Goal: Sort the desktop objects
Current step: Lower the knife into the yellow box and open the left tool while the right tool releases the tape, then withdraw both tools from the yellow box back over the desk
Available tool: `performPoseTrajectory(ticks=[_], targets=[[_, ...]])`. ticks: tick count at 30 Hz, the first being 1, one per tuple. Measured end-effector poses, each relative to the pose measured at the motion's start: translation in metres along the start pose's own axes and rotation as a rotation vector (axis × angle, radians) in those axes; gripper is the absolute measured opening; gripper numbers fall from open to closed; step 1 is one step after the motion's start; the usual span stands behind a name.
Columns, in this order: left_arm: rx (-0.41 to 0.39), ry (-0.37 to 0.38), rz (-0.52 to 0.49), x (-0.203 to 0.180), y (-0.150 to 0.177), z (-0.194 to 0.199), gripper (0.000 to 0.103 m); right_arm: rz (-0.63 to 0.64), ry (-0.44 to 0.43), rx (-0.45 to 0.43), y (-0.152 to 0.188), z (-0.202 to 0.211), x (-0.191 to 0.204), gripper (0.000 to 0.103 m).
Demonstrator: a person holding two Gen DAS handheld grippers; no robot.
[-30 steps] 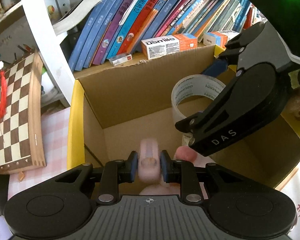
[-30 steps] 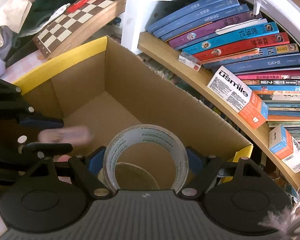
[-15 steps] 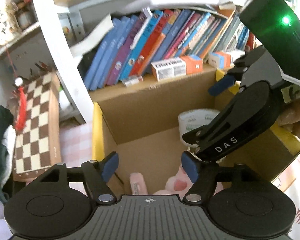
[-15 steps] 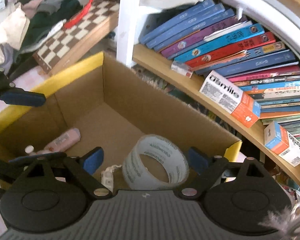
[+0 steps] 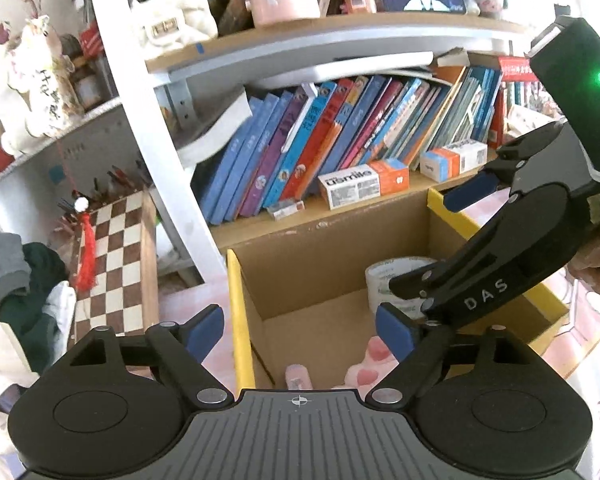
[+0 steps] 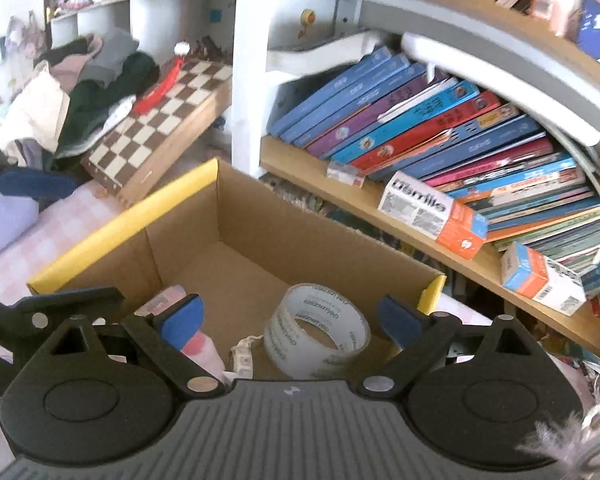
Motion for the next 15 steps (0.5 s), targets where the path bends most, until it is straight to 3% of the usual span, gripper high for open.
performPoseTrajectory(ticks=[8, 15], targets=[[-0.046, 0.018, 0.017, 0.0, 0.008, 0.033, 0.092, -0.049, 0.059, -0.08, 0.01, 0.053, 0.002, 0.098], [-0.059, 0.034, 0.021, -0.001, 0.021, 0.048, 0.092, -0.06, 0.106, -0.081, 0.033, 0.08, 0.015, 0.098]])
Point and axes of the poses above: each gripper's, at about its wrist camera, not at the fingertips, and z roughly against the way its jaws point, x to its left, y to its underside, the point moved 5 cm from there along -z, roughly the way its jaws point, and after that the axes turned 3 degrees about x, right-handed, at the moved point
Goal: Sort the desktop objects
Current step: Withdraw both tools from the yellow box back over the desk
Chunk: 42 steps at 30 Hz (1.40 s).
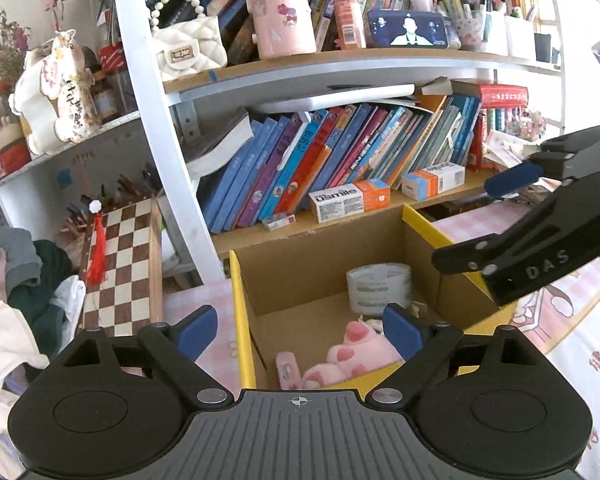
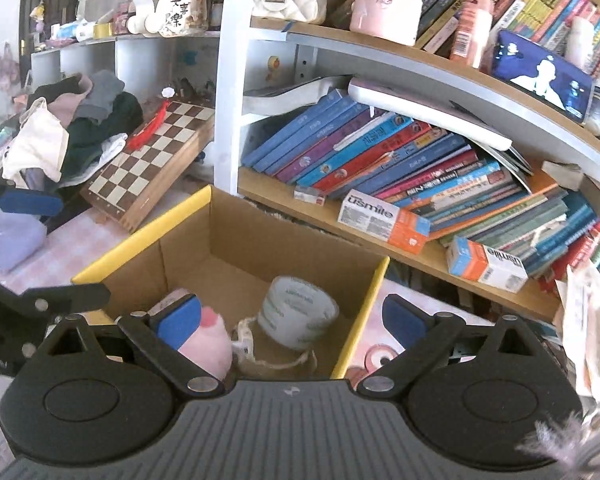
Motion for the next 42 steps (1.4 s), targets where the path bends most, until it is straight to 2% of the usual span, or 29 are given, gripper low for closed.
performPoseTrajectory(ticks=[15, 32, 42], targets=[[0.042, 0.016, 0.012, 0.007, 0.044, 0.026, 0.092, -0.136, 0.081, 0.028, 0.053, 0.041, 0.019, 0.098], [0.084, 0.008, 0.03, 0.01, 0.09, 0.05, 0.092, -0.244, 0.16, 0.082, 0.11, 0.063, 0.048, 0.098], [0.112, 0.025, 0.044, 0.008, 0.114, 0.063, 0.095, -0.34, 0.162, 0.146, 0.151, 0.074, 0.071, 0.1]])
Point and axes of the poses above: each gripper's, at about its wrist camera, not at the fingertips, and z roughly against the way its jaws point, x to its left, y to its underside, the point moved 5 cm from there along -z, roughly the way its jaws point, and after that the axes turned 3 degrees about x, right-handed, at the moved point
